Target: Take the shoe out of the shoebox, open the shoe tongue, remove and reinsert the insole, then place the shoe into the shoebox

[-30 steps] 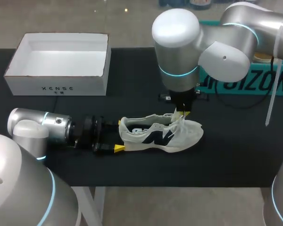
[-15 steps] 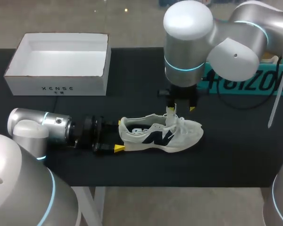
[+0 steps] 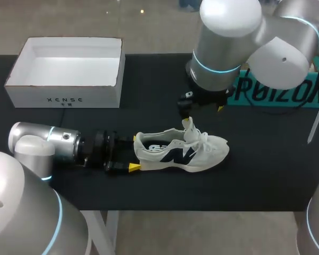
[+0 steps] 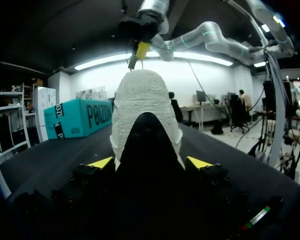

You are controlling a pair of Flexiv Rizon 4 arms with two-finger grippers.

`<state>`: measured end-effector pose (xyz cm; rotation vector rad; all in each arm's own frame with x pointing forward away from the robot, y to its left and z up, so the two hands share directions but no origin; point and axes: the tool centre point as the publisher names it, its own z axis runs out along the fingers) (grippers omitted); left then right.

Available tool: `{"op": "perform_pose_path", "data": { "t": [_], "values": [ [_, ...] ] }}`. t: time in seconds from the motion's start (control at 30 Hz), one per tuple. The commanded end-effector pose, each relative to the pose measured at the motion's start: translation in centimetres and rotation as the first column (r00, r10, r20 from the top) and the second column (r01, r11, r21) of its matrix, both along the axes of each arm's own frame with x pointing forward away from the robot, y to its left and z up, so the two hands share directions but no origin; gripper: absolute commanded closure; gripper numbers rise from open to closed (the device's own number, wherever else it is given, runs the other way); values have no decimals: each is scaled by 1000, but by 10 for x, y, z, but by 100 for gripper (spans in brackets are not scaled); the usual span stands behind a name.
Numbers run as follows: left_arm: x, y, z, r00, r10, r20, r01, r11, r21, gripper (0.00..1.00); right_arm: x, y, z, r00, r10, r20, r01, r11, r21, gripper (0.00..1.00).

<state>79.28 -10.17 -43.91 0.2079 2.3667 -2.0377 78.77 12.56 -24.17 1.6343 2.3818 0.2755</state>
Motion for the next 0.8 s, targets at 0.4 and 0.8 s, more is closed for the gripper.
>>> {"op": "perform_pose_path", "data": {
  "t": [0.4,0.8],
  "values": [
    [0,-1,-4,1000,1,0,-1,1000,1,100,-27,-14,9,634,761,138,-748,649,-138,0],
    [0,-1,-4,1000,1,0,-1,1000,1,100,-29,8,12,485,872,66,-854,488,-179,0]
  ]
}}
